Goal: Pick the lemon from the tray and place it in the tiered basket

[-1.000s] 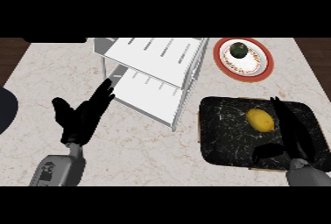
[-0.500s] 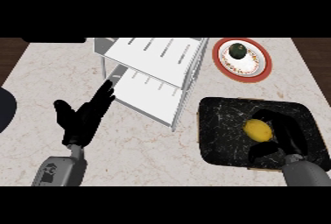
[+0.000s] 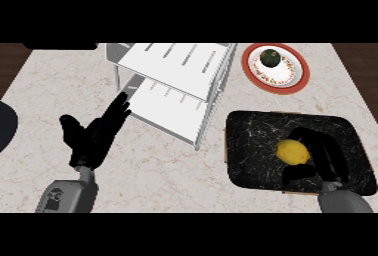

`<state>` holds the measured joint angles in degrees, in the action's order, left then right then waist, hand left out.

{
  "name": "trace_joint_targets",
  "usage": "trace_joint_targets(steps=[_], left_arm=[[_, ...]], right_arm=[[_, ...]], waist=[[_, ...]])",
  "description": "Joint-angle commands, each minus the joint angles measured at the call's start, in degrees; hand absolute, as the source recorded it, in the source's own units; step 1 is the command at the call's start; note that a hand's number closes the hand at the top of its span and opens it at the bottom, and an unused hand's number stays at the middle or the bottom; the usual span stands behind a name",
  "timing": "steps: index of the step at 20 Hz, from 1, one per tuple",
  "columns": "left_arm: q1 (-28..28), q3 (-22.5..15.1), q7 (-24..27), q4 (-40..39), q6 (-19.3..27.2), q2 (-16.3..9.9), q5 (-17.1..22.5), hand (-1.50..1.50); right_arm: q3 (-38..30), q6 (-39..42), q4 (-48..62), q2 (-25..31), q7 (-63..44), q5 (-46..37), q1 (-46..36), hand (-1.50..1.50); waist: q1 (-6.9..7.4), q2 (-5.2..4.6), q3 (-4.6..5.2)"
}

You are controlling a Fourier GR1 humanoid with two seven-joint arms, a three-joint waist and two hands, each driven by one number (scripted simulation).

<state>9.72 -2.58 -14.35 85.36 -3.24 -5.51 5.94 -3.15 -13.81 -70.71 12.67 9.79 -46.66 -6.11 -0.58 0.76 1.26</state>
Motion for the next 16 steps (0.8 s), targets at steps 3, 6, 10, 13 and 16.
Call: trace_joint_targets(steps=[3,6,10,13,16], left_arm=[[0.6,1.5,-0.4,0.0,0.6,-0.9,0.1,0.0],[-0.9,1.1,0.2,0.3,0.4,-0.9,-0.2,0.0],[-1.2,1.2,0.0,0.2,0.3,-0.8,0.1,0.0],[-2.0,0.9,-0.1,-0.4,0.4,-0.7,-0.2,0.0],[-2.5,1.3,0.6,-0.2,0.3,-1.1,-0.2,0.0]], right_arm=[[4.3,-5.1,-3.9,-12.2,-22.9,-8.5,6.9,1.5],[5.7,-5.8,-4.2,-12.3,-30.0,-9.4,12.4,1.5],[11.5,-9.6,-14.1,-12.5,-40.3,-8.6,13.1,1.5],[16.7,-12.1,-22.3,-12.5,-46.4,-9.8,14.4,1.5],[21.6,-13.8,-29.5,-12.6,-53.0,-16.3,13.5,1.5]], waist=[[-1.19,-0.21,-0.73],[-1.68,-0.12,-0.61],[-1.64,0.59,-0.73],[-2.08,0.99,-0.69],[-1.81,1.27,-0.41]])
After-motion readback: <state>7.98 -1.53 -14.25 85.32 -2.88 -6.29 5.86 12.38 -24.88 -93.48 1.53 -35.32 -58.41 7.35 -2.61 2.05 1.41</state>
